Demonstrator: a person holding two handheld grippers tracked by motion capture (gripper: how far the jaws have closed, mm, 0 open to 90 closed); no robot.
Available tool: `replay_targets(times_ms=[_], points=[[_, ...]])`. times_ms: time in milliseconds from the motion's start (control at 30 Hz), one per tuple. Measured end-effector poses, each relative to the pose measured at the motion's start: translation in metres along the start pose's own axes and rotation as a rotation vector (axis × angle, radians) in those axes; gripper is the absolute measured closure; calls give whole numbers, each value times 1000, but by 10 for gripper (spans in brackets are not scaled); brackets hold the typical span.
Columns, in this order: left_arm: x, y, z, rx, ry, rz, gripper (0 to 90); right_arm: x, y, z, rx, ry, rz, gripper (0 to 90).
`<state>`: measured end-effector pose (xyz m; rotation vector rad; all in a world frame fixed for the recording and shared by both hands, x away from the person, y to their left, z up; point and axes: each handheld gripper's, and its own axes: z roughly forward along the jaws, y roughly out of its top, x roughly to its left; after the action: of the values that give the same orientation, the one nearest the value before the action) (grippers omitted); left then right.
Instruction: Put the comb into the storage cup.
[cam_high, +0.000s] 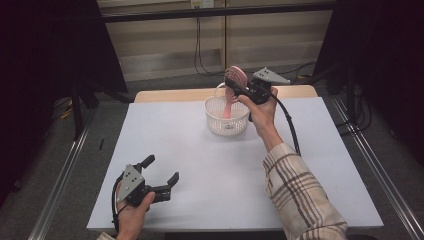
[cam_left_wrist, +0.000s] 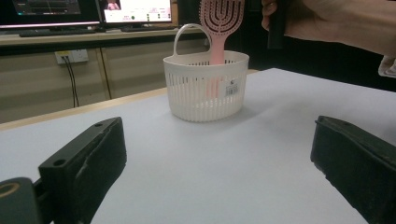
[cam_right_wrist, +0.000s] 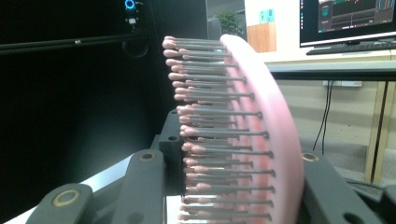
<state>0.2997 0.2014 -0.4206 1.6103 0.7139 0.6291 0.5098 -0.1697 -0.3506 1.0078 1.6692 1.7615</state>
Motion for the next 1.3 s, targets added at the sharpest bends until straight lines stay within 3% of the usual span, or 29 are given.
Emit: replay_targets(times_ms=[667,900,1300], points=[[0,0,0,5,0,2,35,-7,-28,4,38,-24,24,623],[0,0,0,5,-2,6,35,-8,-28,3,46,-17,26,620],[0,0,0,7,0,4,35,-24,-31,-7,56,-55,55,605]])
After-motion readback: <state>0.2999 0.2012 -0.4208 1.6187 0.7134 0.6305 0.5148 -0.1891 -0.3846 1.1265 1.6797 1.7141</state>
